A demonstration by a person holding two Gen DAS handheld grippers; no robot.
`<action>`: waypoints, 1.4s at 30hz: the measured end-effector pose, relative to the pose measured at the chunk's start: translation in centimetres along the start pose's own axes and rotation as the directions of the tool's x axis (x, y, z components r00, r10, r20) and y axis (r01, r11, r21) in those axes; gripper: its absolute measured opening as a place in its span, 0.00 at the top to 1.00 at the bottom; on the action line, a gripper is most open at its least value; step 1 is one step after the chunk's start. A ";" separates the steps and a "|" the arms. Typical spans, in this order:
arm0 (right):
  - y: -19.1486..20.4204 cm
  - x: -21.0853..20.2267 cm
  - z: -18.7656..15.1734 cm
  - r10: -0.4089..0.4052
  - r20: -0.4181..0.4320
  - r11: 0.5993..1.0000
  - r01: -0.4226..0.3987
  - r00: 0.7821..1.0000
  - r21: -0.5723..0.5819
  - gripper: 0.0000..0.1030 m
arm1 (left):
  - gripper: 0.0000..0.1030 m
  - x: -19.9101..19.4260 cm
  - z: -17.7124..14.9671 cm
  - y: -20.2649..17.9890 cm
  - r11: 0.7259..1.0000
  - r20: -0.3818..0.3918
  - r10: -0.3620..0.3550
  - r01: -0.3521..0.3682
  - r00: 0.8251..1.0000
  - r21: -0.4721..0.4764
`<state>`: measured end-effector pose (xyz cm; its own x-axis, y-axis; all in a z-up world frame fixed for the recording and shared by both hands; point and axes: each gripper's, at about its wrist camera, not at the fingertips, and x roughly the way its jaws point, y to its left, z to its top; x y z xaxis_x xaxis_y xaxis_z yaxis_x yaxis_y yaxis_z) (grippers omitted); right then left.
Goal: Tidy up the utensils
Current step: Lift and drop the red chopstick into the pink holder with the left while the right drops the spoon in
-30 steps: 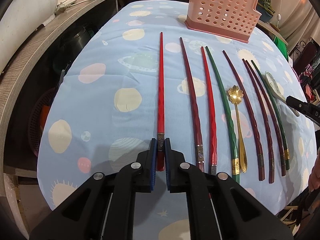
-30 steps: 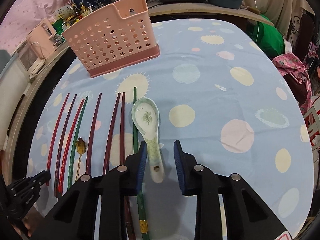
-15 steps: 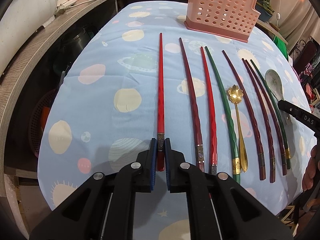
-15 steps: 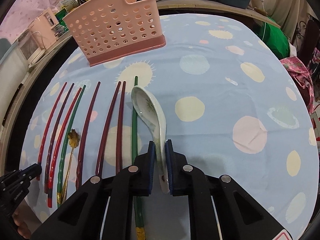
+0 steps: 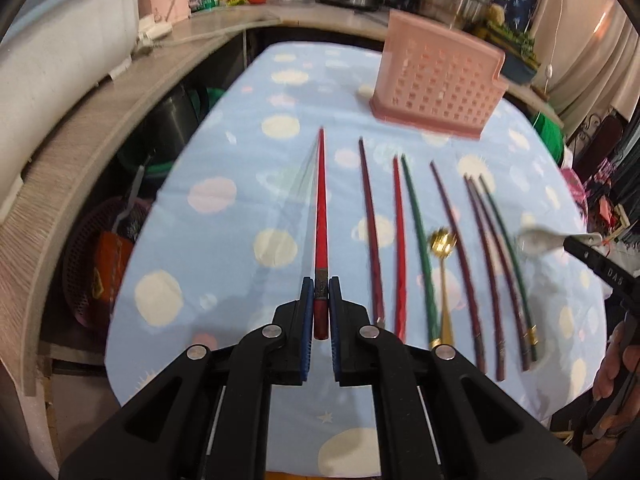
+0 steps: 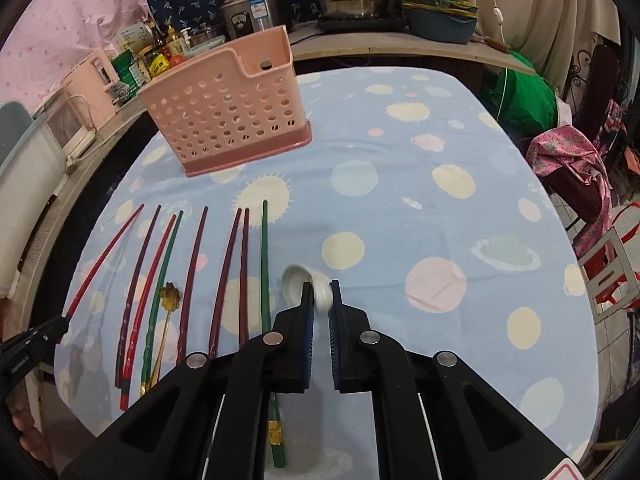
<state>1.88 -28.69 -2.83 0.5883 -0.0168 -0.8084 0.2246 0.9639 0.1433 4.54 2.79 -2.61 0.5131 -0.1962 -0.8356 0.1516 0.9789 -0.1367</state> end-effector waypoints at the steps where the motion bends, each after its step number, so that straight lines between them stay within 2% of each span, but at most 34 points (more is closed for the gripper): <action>1: -0.1 -0.5 0.4 0.001 0.009 1.000 -0.001 1.000 0.005 0.94 | 0.93 -0.7 0.6 0.0 1.000 0.020 -0.005 0.005 1.000 -0.005; 4: -0.6 -1.6 1.5 0.017 0.033 1.000 -0.017 0.999 0.022 0.95 | 0.93 -2.7 2.9 -0.1 1.000 0.086 -0.024 0.025 0.996 -0.016; 9: -0.5 -2.3 3.7 0.020 0.069 1.000 -0.022 0.997 0.018 0.95 | 0.93 -5.6 7.5 -0.8 0.998 0.192 -0.052 0.055 0.980 -0.006; 15: -0.2 -3.4 7.3 0.054 0.129 0.998 -0.058 0.990 0.023 0.95 | 0.93 -8.8 14.8 -2.1 0.997 0.320 -0.080 0.077 0.944 0.023; 19: 0.1 -4.0 11.3 0.069 0.187 0.997 -0.076 0.980 0.032 0.95 | 0.93 -11.5 19.7 -2.8 0.996 0.410 -0.090 0.086 0.908 0.027; 24: 1.1 -3.6 16.4 0.085 0.246 0.995 -0.096 0.966 0.035 0.95 | 0.93 -15.3 24.5 -4.3 0.992 0.522 -0.127 0.121 0.843 0.045; 26: 1.8 -2.9 18.2 0.082 0.265 0.996 -0.091 0.961 0.022 0.95 | 0.93 -16.3 26.2 -5.2 0.990 0.558 -0.139 0.130 0.818 0.056; 29: 2.5 -1.1 20.4 0.082 0.267 0.996 -0.091 0.960 0.022 0.95 | 0.93 -16.3 28.2 -6.7 0.989 0.593 -0.143 0.126 0.793 0.070; 31: 2.9 0.1 21.6 0.093 0.261 0.994 -0.103 0.961 0.025 0.95 | 0.93 -15.4 29.3 -7.5 0.989 0.596 -0.146 0.122 0.790 0.080; 35: 3.6 2.7 22.8 0.080 0.239 0.996 -0.087 0.968 0.020 0.95 | 0.93 -11.6 30.4 -8.9 0.988 0.560 -0.153 0.121 0.814 0.095; 42: 3.9 7.2 22.5 0.061 0.167 0.998 -0.064 0.984 0.015 0.95 | 0.93 -4.2 30.1 -8.9 0.990 0.463 -0.141 0.118 0.875 0.079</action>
<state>24.47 -31.00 4.77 0.7223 -0.0024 -0.6915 0.1980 0.9588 0.2035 26.46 -6.75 18.13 0.8186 -0.3359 -0.4660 0.2774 0.9415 -0.1913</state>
